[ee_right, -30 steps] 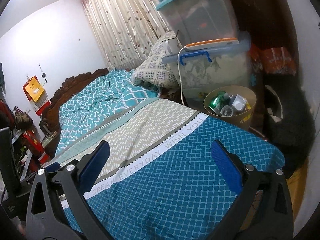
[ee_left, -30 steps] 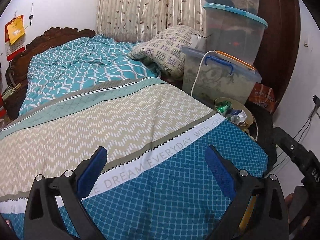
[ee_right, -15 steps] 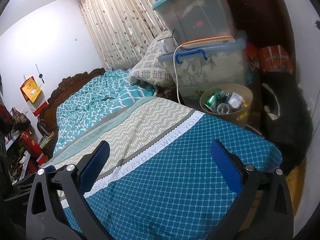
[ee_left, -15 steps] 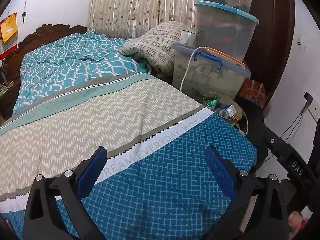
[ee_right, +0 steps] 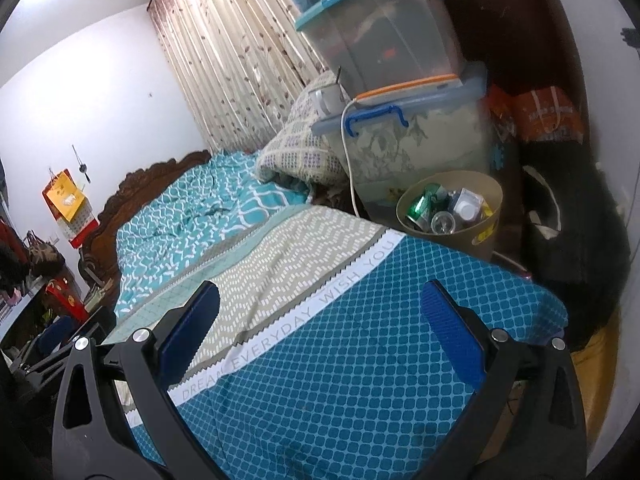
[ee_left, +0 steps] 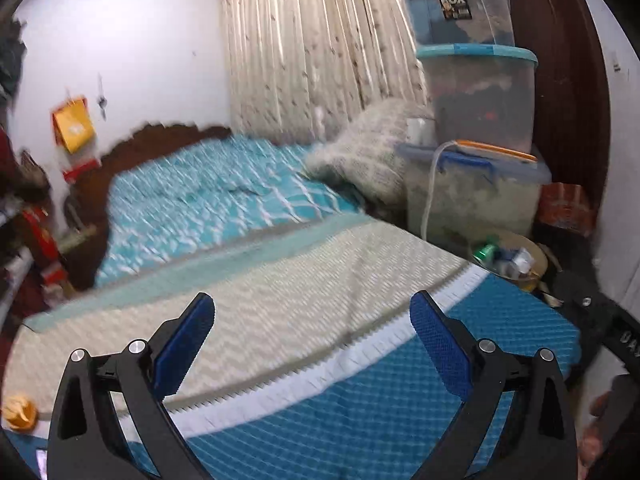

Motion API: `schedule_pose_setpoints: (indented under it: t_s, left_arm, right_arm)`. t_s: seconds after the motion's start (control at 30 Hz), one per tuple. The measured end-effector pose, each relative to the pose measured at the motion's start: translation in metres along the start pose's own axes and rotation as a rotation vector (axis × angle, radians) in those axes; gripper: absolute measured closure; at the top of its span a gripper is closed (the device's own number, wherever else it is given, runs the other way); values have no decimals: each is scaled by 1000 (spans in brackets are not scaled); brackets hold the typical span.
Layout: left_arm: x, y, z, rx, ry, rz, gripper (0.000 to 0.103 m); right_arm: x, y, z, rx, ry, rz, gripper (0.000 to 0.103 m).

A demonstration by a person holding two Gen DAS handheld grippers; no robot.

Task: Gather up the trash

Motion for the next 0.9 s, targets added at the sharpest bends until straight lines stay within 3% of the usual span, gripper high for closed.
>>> schedule_pose_setpoints:
  t_s: [0.17,0.43,0.67,0.9]
  left_arm:
    - [-12,3,-3,2,-116,62,9]
    - [-17,0,9,6,-20,99,9]
    - [-21,-1,16,19,-7,106,9]
    - [-24,-2,18,55,-65,98,9]
  right_arm:
    - [1,-2,2,-3,-6,-12,3]
    - [-4,-4,4,26,-36,10,3]
    - [-9,-8,9,73,-37,59,3]
    - [-5,-15,21,145,-38,46,3]
Point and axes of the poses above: each gripper's, at about its wrist camera, not at the fingertips, and x roughly against the way its jaws point, z to its left, y to its top, the point moved 4 cm from there along -x, roughly the way its jaws point, and after that the axes turned 13 degrees about -x, right-handed, at the moved point
